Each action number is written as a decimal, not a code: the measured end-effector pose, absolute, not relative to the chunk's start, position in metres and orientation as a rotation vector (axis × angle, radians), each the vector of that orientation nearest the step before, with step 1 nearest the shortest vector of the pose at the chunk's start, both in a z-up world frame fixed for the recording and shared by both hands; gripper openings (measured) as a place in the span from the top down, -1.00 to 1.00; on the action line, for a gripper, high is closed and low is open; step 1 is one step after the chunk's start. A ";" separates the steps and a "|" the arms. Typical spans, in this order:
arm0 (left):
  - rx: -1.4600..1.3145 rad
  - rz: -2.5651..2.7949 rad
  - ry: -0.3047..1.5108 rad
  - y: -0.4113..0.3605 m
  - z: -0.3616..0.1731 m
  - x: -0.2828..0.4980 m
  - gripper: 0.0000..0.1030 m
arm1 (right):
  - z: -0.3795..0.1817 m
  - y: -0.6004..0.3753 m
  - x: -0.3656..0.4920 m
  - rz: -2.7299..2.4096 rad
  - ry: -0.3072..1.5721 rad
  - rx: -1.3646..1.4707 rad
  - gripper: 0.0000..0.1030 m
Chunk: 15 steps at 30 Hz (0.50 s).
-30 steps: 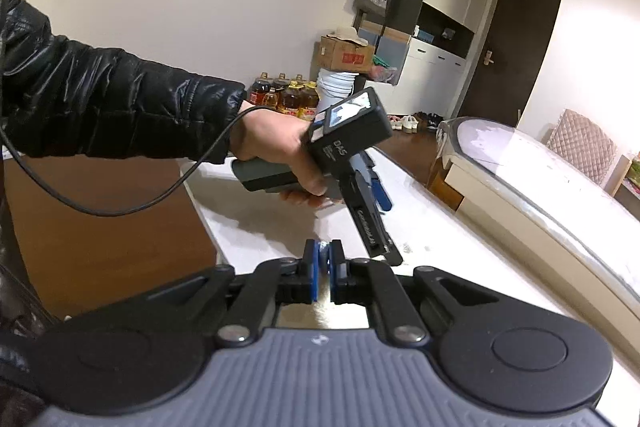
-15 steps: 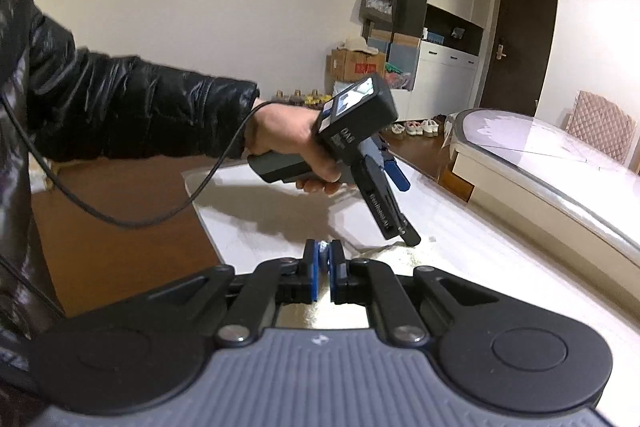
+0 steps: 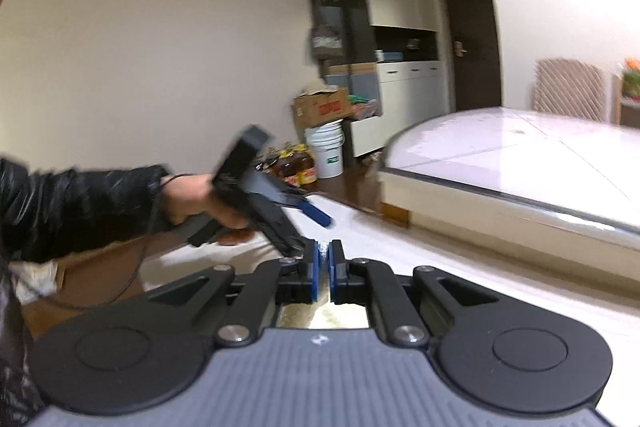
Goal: Fold towel
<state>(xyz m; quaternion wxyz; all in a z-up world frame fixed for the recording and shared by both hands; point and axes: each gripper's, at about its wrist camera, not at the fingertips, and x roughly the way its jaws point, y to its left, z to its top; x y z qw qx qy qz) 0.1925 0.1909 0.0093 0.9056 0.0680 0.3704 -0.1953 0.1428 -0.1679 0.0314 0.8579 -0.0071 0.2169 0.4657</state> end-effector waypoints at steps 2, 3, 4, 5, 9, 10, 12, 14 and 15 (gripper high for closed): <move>0.141 -0.389 0.748 0.191 0.015 0.192 -1.00 | 0.024 -0.181 0.157 0.953 0.479 0.022 0.89; 0.145 -0.389 0.745 0.190 0.016 0.192 -1.00 | 0.020 -0.188 0.164 0.941 0.490 0.040 0.89; 0.149 -0.388 0.743 0.189 0.017 0.192 -1.00 | 0.016 -0.194 0.171 0.928 0.502 0.058 0.89; 0.153 -0.392 0.744 0.187 0.017 0.192 -1.00 | 0.011 -0.200 0.177 0.914 0.516 0.072 0.89; 0.171 -0.399 0.750 0.179 0.015 0.195 -1.00 | -0.011 -0.222 0.195 0.870 0.580 0.143 0.89; 0.173 -0.402 0.751 0.177 0.015 0.195 -1.00 | -0.013 -0.226 0.197 0.865 0.588 0.151 0.89; 0.177 -0.410 0.752 0.173 0.013 0.197 -1.00 | -0.021 -0.234 0.201 0.851 0.613 0.168 0.89; 0.182 -0.416 0.752 0.169 0.012 0.198 -1.00 | -0.029 -0.242 0.206 0.837 0.641 0.185 0.89; 0.182 -0.420 0.749 0.167 0.011 0.198 -1.00 | -0.032 -0.246 0.209 0.833 0.653 0.193 0.89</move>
